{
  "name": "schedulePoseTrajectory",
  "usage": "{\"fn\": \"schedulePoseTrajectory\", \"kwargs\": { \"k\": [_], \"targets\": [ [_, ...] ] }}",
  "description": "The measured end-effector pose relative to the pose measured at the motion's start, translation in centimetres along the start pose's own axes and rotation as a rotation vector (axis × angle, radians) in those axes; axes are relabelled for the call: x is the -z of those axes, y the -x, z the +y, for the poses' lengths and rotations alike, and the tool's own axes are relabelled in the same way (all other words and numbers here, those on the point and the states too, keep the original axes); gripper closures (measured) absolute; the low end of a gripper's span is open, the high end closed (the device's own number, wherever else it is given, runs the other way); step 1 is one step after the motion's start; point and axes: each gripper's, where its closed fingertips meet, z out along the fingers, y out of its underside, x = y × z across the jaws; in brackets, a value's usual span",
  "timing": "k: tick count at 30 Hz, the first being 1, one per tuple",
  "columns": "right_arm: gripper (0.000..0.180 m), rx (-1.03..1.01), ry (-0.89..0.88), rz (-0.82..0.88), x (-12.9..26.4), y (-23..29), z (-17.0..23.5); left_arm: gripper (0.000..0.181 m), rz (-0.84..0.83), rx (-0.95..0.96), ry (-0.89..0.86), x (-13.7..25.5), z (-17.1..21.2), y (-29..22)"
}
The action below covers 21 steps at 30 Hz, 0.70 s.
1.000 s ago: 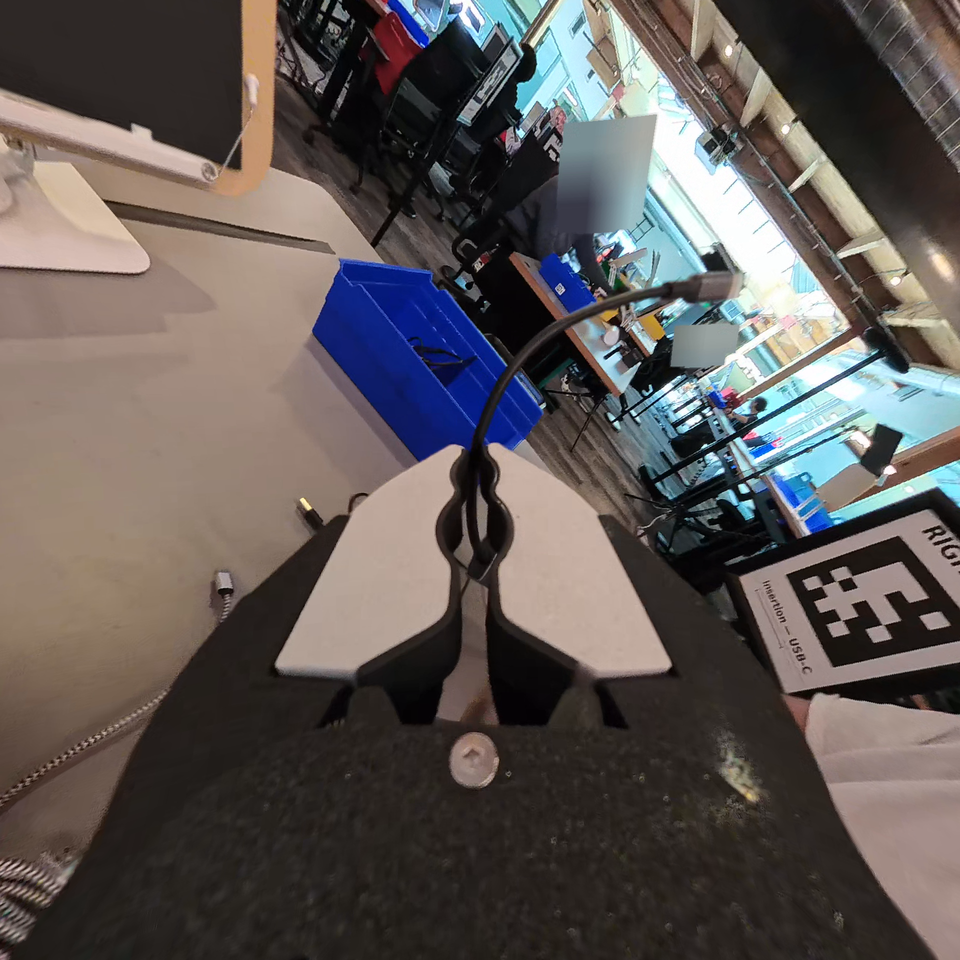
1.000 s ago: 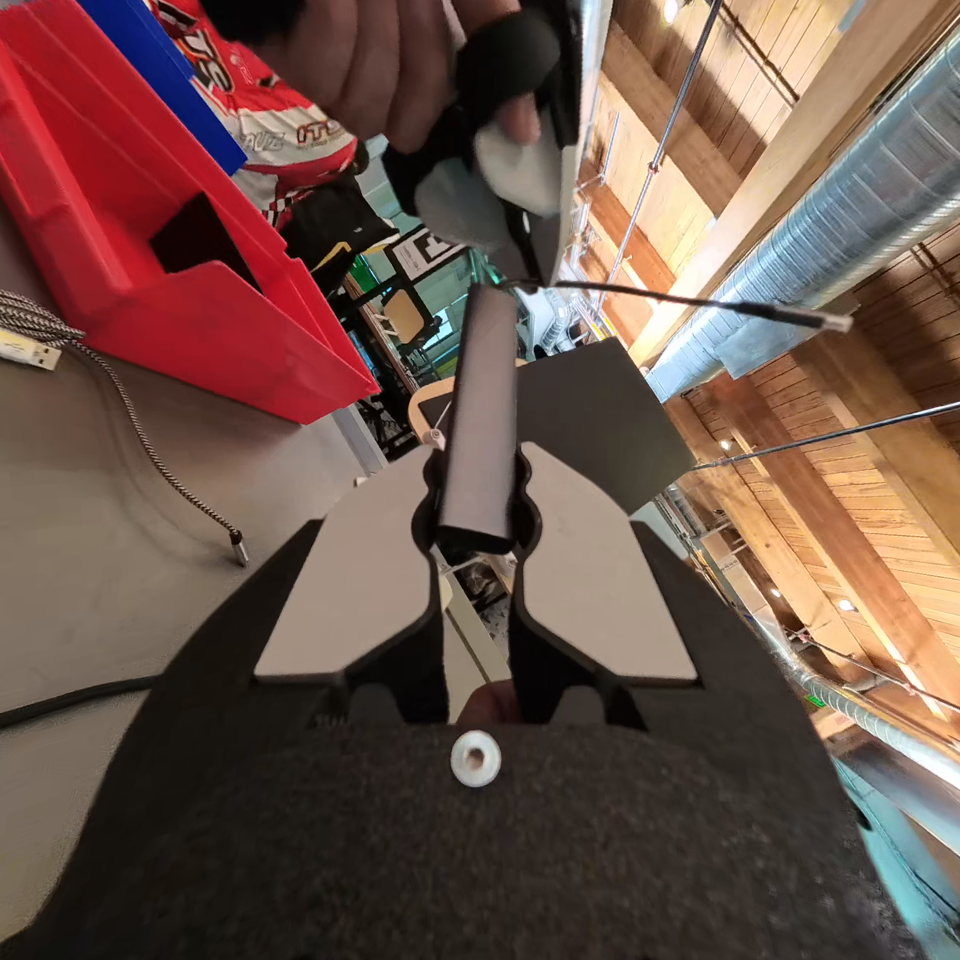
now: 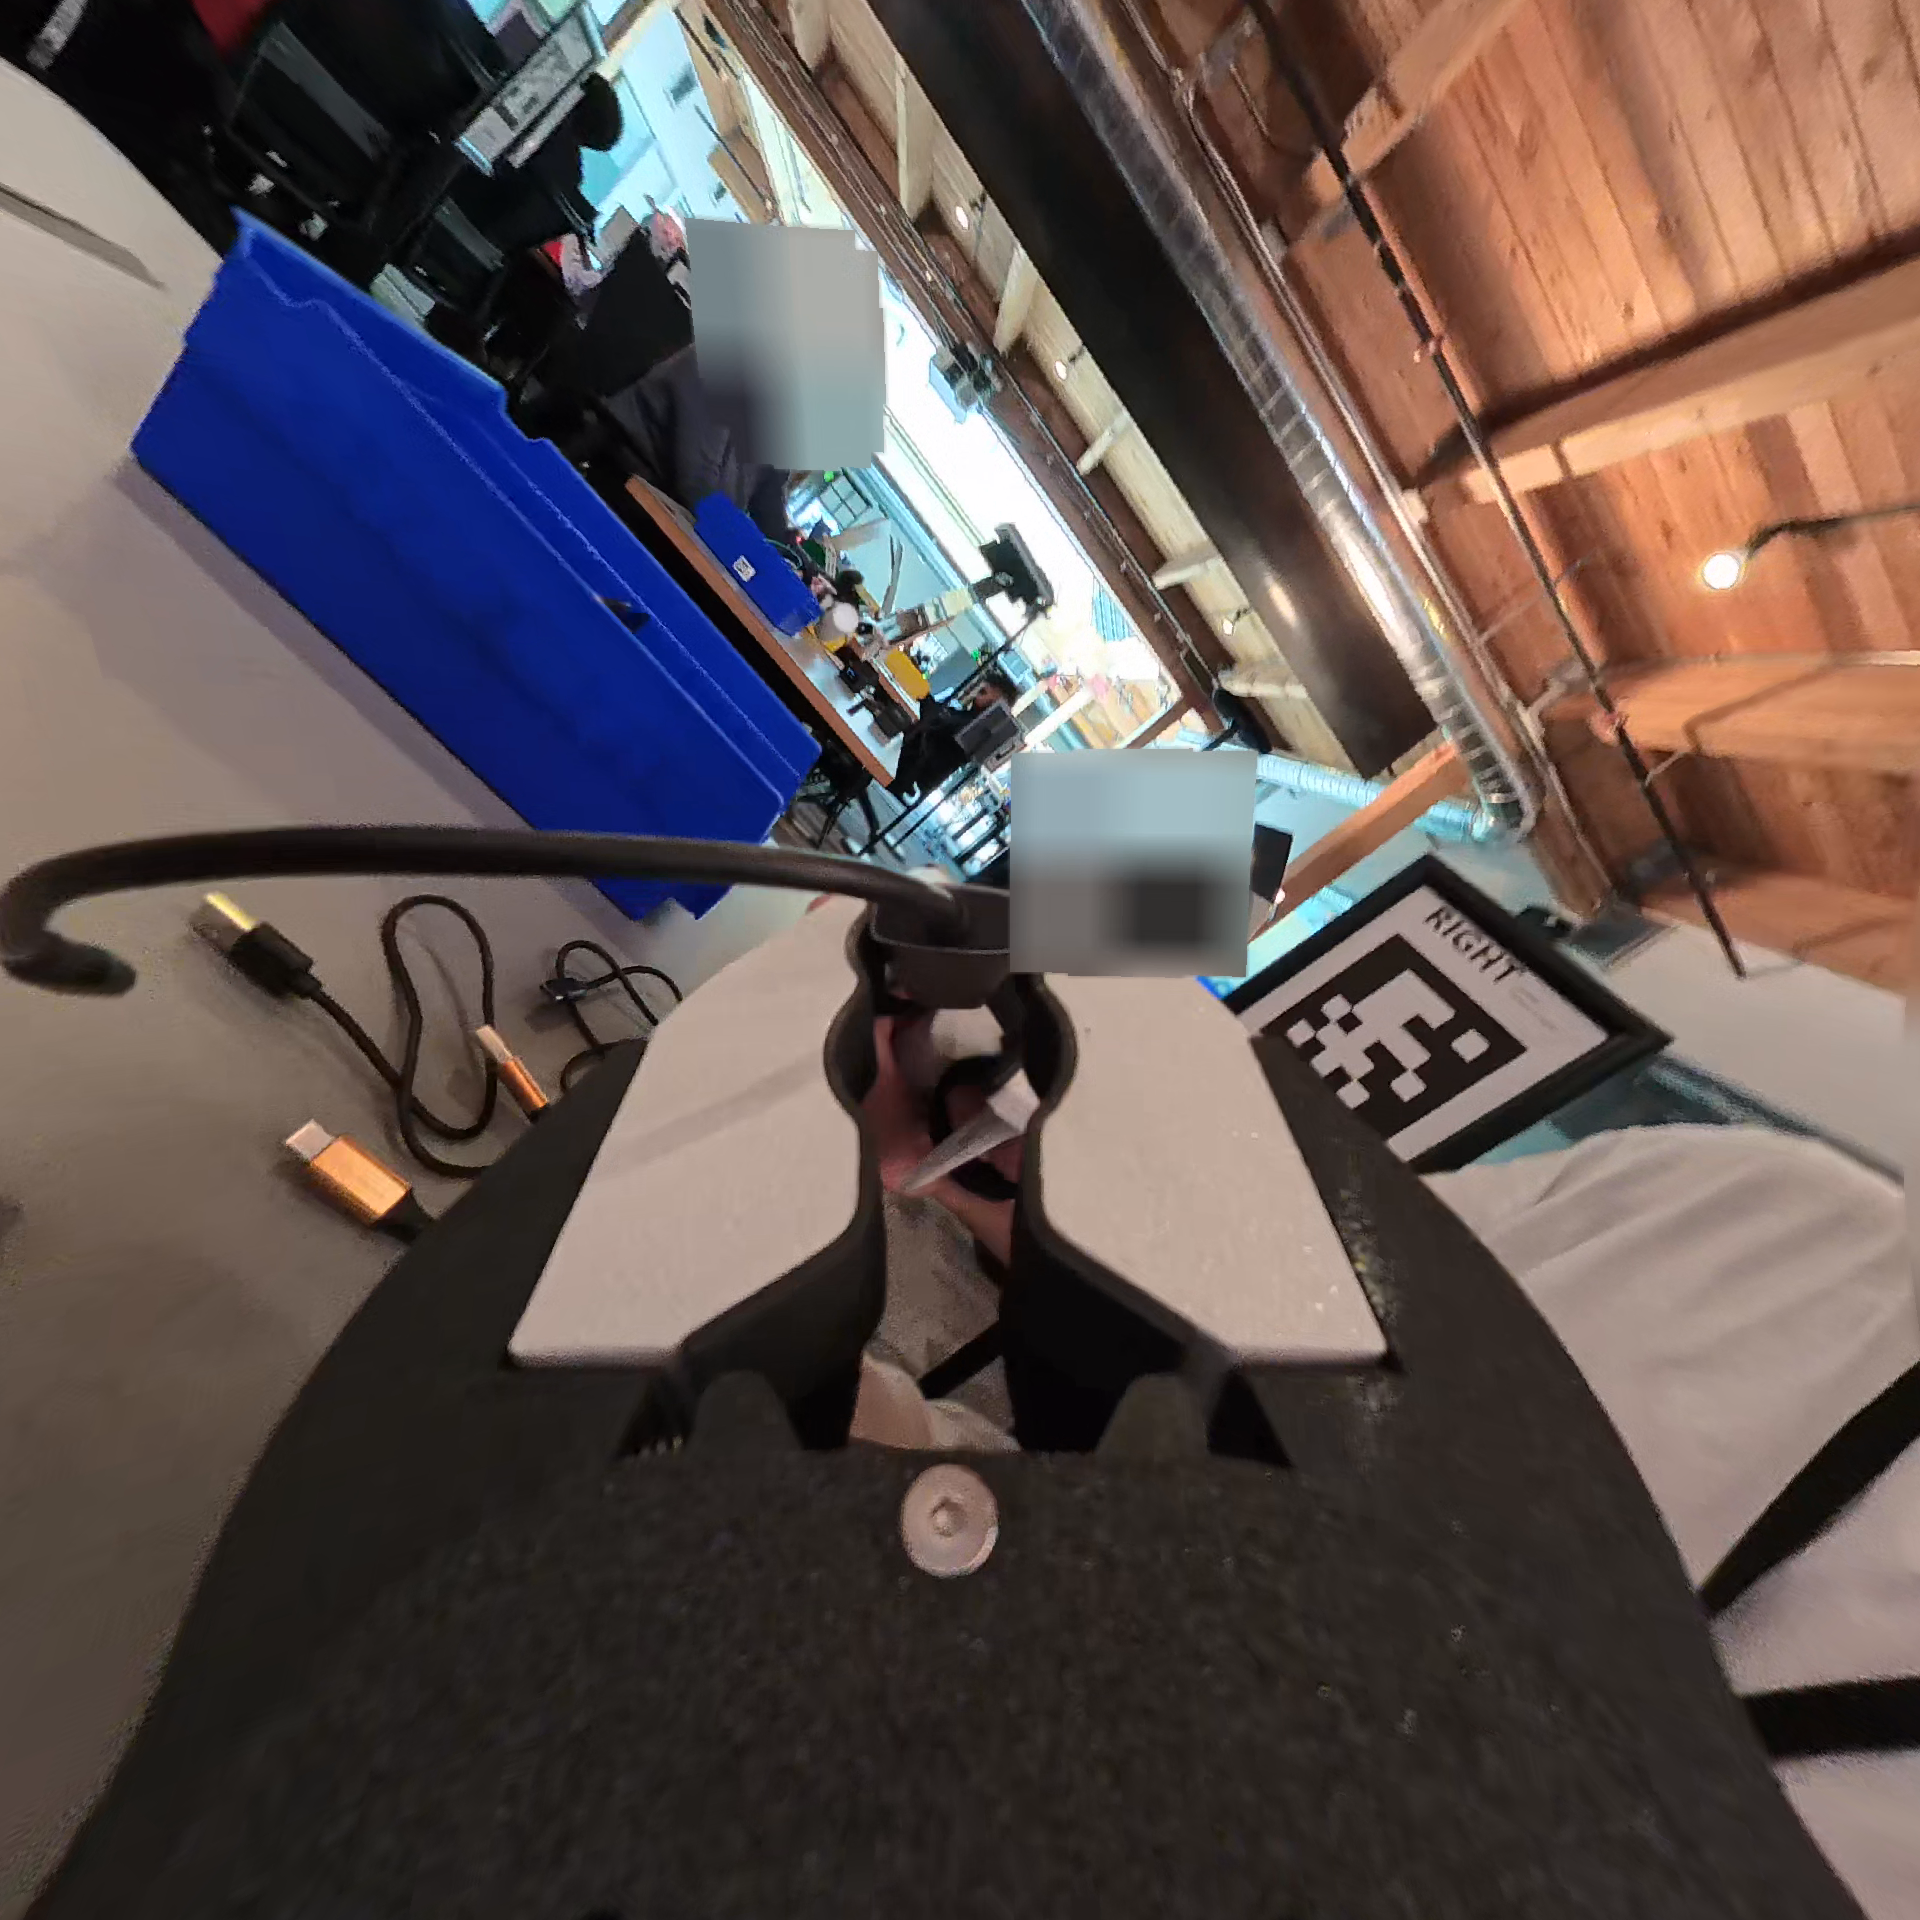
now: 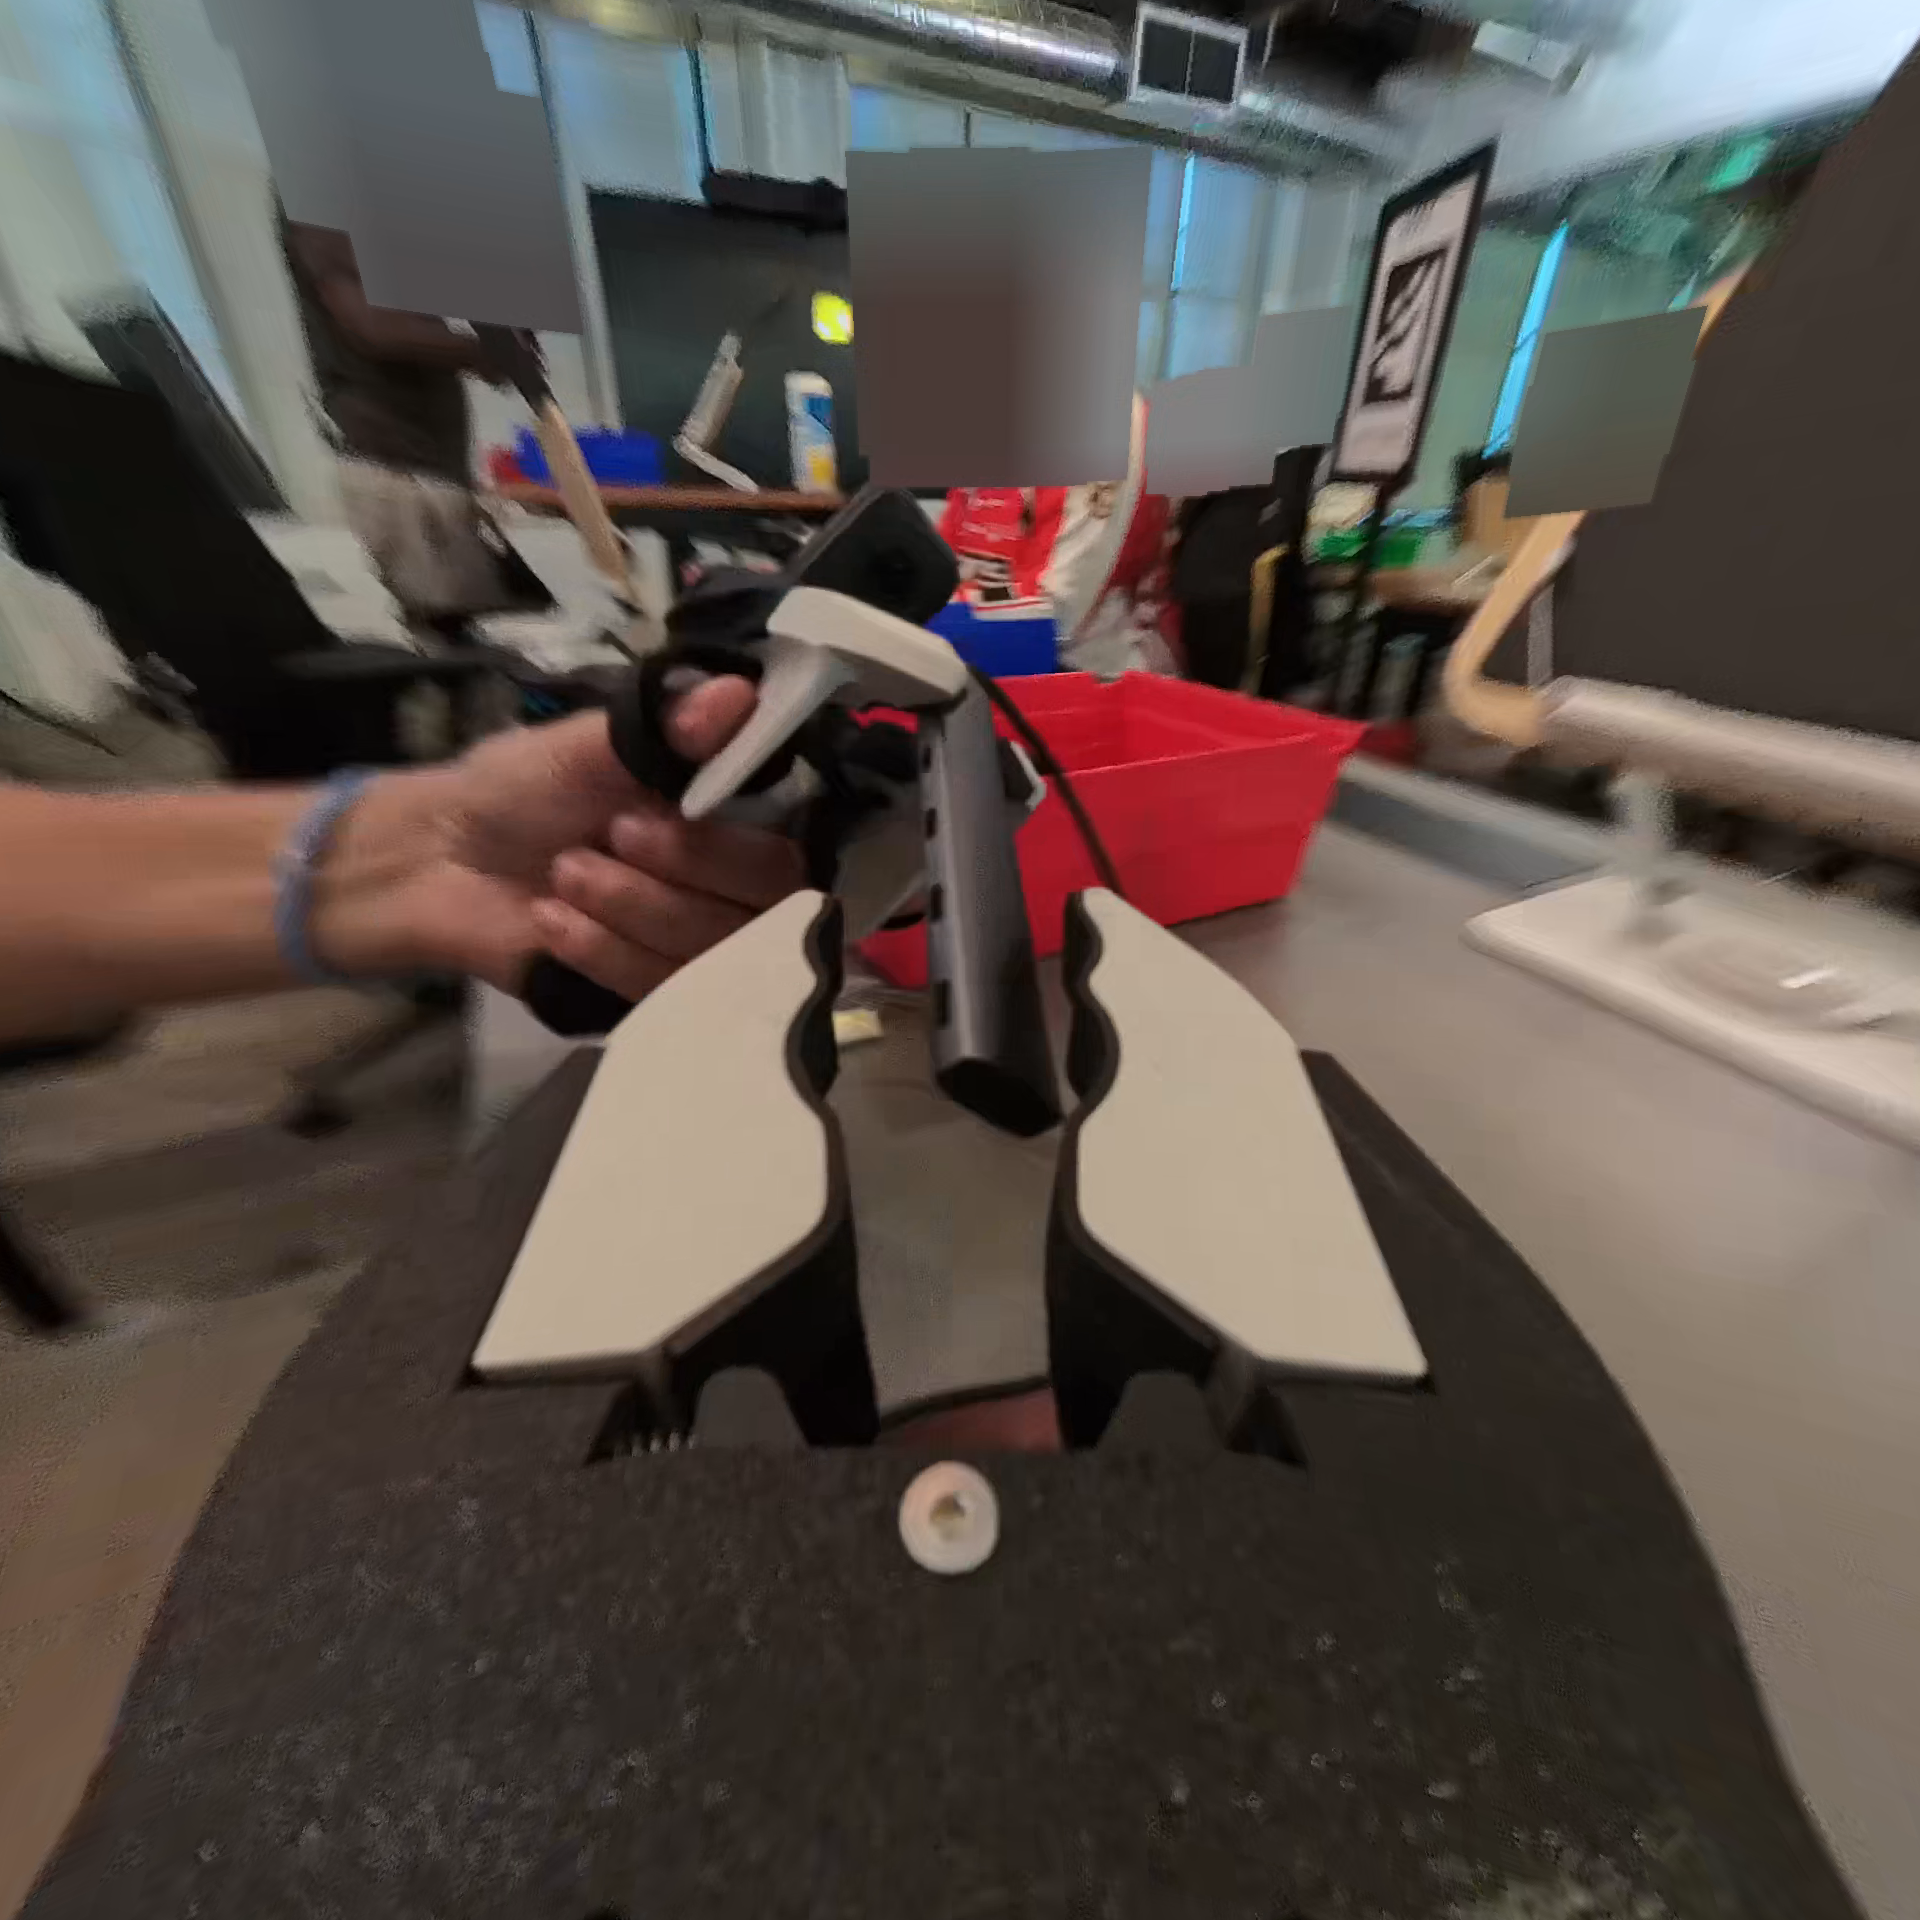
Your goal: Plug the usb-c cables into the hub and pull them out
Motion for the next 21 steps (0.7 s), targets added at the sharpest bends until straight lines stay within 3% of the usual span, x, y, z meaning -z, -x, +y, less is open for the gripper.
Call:
{"fn": "schedulePoseTrajectory", "kwargs": {
  "k": [4,14,21],
  "targets": [
    [0.139,0.410,0.116,0.050,0.0,0.2,1.1,0.158,0.053,0.119,-0.025,-0.2,0.6,0.5],
    [0.166,0.683,0.167,0.010,-1.2,-1.6,0.1,0.158,0.050,0.013,-0.081,-1.4,0.7,-0.5],
    [0.167,0.777,0.098,-0.034,-2.3,-1.9,-0.6,0.158,0.060,-0.008,-0.117,-0.8,-0.1,-0.2]
  ]
}}
